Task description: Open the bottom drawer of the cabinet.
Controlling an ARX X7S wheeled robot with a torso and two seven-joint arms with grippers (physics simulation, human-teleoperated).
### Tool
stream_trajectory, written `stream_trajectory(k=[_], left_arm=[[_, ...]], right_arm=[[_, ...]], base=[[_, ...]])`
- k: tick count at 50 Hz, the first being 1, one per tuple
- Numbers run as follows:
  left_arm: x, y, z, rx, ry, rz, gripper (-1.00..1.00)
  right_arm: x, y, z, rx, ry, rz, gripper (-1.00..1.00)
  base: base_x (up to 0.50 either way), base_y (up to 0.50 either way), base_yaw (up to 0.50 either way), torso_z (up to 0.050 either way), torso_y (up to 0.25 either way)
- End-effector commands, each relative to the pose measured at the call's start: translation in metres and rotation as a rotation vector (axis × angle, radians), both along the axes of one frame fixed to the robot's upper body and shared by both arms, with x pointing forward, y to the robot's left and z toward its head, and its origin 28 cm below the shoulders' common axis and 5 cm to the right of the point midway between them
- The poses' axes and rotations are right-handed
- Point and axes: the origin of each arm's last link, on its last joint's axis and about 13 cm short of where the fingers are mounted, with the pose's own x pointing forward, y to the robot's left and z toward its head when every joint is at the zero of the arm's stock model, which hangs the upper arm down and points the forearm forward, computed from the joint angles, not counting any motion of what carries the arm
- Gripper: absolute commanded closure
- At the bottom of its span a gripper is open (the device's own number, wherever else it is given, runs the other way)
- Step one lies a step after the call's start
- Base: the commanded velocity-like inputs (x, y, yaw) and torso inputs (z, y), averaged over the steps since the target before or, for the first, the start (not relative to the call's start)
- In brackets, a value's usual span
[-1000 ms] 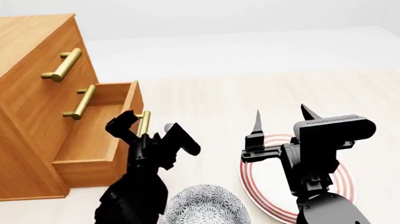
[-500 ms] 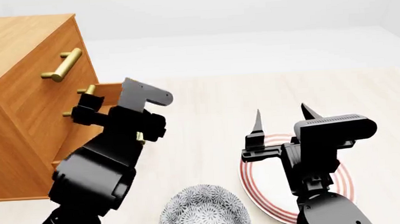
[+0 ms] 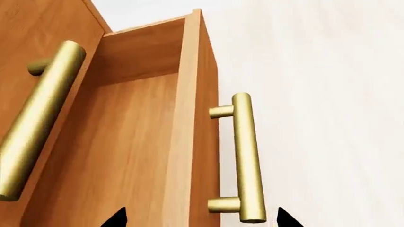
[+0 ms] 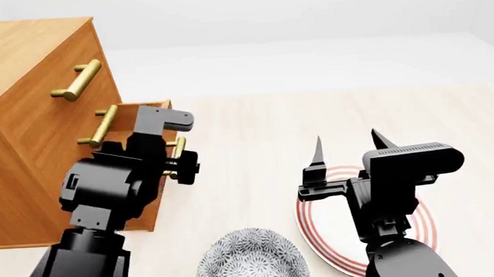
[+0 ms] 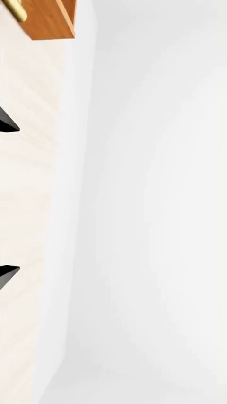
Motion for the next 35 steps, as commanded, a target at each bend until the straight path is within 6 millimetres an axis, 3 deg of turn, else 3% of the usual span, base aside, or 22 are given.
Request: stream_trajectory(k=[1, 18, 35], left_arm=[[0.009, 0.006, -0.008, -0.085, 0.082, 0.028, -1.00], [0.020, 0.016, -0.019, -0.094, 0.133, 0.079, -1.00], [0.011, 0.011, -0.015, -0.201, 0.200, -0.041, -1.00]], right_arm=[[0.000, 0.000, -0.002, 0.001, 0.004, -0.001, -1.00], [0.001, 0.000, 0.000, 0.000, 0.003, -0.003, -1.00], [0.000, 0.000, 0.000, 0.000, 0.002, -0.005, -1.00]], base=[[0.00, 0.00, 0.00, 0.000, 0.000], [0.00, 0.00, 0.00, 0.000, 0.000], [0.00, 0.00, 0.00, 0.000, 0.000]])
